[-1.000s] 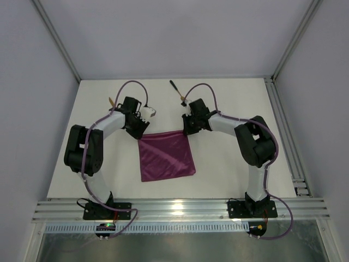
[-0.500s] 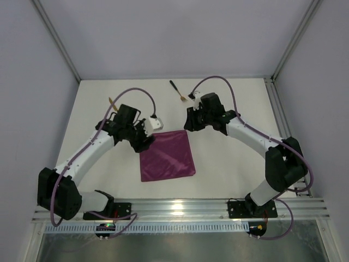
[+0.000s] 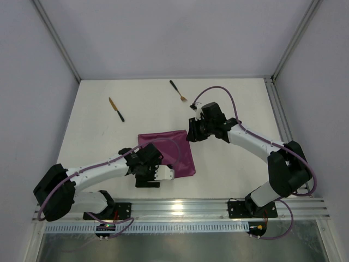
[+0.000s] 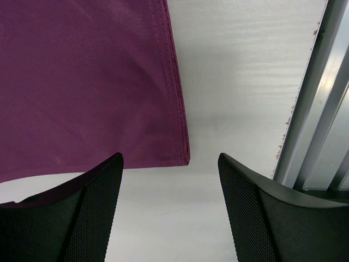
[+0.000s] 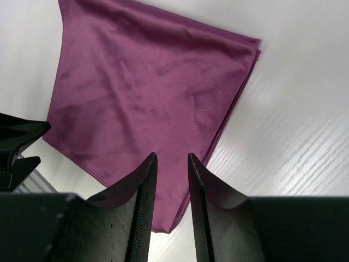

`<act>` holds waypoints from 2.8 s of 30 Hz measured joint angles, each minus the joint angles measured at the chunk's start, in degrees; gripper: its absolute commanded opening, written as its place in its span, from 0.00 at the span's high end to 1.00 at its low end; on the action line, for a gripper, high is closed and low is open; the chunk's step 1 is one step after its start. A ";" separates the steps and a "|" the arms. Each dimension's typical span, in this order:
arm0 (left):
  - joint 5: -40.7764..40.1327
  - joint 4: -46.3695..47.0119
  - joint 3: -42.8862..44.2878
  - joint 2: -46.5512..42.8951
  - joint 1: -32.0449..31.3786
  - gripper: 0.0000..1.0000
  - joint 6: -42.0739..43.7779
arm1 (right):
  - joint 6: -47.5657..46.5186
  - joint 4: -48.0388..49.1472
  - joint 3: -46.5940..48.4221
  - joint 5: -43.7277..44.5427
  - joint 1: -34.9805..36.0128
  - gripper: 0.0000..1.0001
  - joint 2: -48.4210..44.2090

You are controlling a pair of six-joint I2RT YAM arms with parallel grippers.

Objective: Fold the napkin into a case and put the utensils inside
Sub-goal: Pick up the lower triangle-folded napkin from the center of the board, then fold the lower triangle-folded napkin at the center of the board.

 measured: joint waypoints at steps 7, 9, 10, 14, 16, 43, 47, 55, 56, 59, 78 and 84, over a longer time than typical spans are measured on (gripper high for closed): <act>-4.04 4.24 -4.33 0.28 -1.27 0.29 1.05 | 0.20 0.04 -1.62 -0.50 0.09 0.67 0.00; -4.83 5.55 -4.87 0.85 -1.27 0.32 1.27 | 0.28 0.09 -2.05 -0.70 0.09 0.67 0.00; -4.96 5.66 -4.85 1.07 -1.29 0.34 1.33 | 0.35 0.28 -2.29 -0.83 0.11 0.67 0.00; -5.44 6.84 -4.85 1.42 -1.38 0.52 1.75 | 0.50 0.70 -3.04 -1.14 0.11 0.67 0.00; -5.73 7.54 -4.87 1.79 -1.38 0.68 1.84 | 0.50 0.90 -3.06 -1.25 0.11 0.67 -0.04; -2.32 4.33 3.13 -0.48 5.68 1.00 -1.22 | -22.51 25.83 -33.77 6.97 22.71 0.57 -36.24; -0.55 2.10 5.14 1.57 6.84 1.00 -1.22 | -28.24 27.21 -37.68 14.58 32.72 0.53 -36.85; 1.27 -1.29 8.50 3.72 8.31 1.00 -1.25 | -35.39 38.07 -37.44 28.65 42.12 0.41 -21.51; 1.42 -1.38 8.61 3.76 8.41 1.00 -1.25 | -36.17 38.53 -37.22 29.62 42.12 0.41 -18.14; 1.73 -1.68 8.66 3.80 8.52 1.00 -1.22 | -37.94 39.10 -36.26 31.50 42.10 0.41 -10.78; 6.05 -3.30 9.53 4.37 11.19 1.00 -0.79 | -40.35 45.03 -28.46 40.61 42.12 0.79 5.29; 8.13 -3.74 9.53 4.37 13.09 1.00 -0.44 | -38.82 40.52 -26.03 39.47 41.46 0.96 5.92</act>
